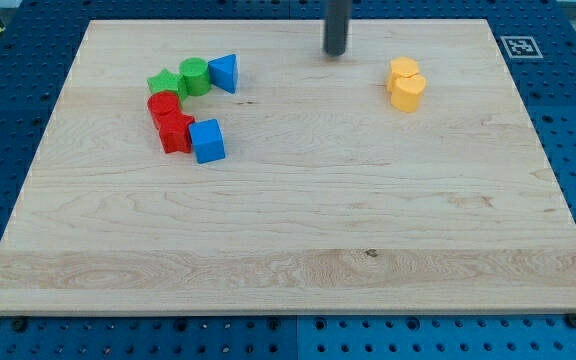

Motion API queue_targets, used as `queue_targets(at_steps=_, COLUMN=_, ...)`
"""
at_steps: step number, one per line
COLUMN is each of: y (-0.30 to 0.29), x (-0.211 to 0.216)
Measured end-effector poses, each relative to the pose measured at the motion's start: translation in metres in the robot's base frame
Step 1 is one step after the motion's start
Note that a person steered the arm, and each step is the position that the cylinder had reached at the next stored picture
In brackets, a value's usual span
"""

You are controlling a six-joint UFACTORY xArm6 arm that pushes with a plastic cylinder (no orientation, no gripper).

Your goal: Move the yellow hexagon to center

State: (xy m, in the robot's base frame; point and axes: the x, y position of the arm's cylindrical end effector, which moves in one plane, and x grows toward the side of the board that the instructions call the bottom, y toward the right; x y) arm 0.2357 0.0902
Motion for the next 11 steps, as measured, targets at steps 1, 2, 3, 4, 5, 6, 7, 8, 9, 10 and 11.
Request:
queue_targets(at_steps=1, y=0.085, x=-0.008)
queue_targets(at_steps=2, y=0.121, x=0.007)
queue_targets(at_steps=3, y=0.107, x=0.035)
queue_targets(at_steps=4, y=0.086, x=0.063)
queue_targets(at_steps=5, y=0.065, x=0.076)
queue_targets(at_steps=6, y=0.04, x=0.083)
queue_targets(at_steps=7, y=0.021, x=0.09)
queue_targets(at_steps=8, y=-0.001, x=0.094)
queue_targets(at_steps=9, y=-0.008, x=0.101)
queue_targets(at_steps=10, y=-0.015, x=0.116)
queue_targets(at_steps=11, y=-0.017, x=0.132)
